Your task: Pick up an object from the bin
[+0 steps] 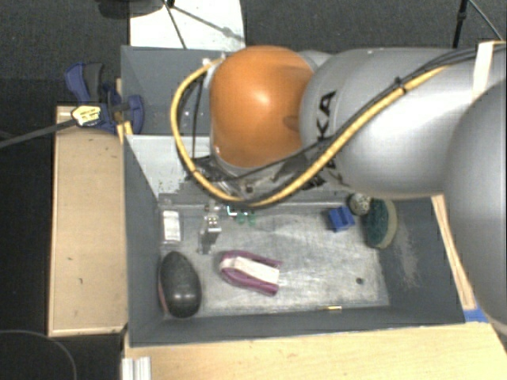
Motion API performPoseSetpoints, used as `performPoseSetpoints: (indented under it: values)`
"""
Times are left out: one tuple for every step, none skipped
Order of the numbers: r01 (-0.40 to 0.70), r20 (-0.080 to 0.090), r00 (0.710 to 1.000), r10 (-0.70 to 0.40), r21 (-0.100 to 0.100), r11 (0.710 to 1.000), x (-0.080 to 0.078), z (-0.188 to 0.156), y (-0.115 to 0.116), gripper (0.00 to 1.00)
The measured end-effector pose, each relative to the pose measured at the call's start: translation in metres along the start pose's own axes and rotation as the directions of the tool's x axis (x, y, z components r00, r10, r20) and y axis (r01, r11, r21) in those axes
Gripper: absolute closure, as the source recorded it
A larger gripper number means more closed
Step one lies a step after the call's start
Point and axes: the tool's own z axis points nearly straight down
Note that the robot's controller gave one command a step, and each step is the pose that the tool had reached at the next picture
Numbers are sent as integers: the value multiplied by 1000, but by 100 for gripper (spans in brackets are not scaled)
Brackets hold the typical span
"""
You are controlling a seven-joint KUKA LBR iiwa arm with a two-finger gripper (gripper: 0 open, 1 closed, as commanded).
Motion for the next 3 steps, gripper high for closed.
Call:
performPoseSetpoints:
  values:
    - [142,10,990,-142,2,990,21,121,4,0]
    - [399,6,917,-399,2,917,36,101,2,0]
    - [353,13,936,-353,6,936,13,53,-74,0]
